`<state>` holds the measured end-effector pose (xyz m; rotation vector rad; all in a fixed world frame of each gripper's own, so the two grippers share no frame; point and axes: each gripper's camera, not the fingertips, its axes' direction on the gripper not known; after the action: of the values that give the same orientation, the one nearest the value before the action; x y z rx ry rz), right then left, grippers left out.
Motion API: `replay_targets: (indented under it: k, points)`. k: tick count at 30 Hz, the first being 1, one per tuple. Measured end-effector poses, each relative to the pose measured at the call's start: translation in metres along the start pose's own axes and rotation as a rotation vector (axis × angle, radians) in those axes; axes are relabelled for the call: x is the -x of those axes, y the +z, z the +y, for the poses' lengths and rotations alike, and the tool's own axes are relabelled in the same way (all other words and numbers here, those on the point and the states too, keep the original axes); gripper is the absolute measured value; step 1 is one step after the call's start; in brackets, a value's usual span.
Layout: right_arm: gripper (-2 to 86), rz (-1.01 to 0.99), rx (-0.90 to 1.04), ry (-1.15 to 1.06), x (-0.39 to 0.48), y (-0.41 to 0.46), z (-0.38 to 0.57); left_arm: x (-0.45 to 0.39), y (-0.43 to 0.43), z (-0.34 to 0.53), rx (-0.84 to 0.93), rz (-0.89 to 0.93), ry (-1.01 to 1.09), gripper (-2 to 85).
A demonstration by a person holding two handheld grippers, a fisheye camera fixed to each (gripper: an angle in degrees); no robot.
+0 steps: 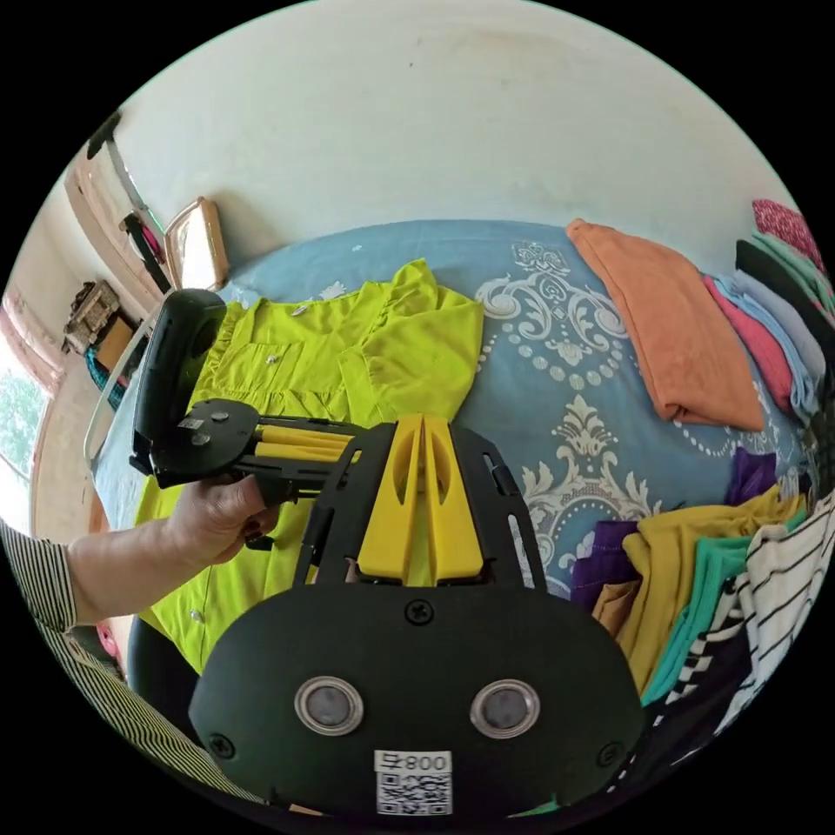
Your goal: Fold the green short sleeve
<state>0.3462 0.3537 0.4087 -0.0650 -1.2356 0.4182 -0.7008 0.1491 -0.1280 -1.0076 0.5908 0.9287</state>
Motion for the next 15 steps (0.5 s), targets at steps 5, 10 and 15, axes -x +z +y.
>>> replay_targets:
  k: [5,10,15]
  points:
    - [0.1,0.094,0.114,-0.012,0.020,0.037,-0.027,0.005,-0.029,0.019,0.012,-0.006,0.026,0.2]
    - [0.0,-0.003,0.052,0.018,0.040,0.028,-0.046,0.020,-0.083,0.060,-0.057,0.008,0.018,0.3]
    - [0.0,0.080,0.068,-0.095,0.082,0.052,-0.104,0.048,-0.152,0.118,-0.144,0.039,-0.053,0.5]
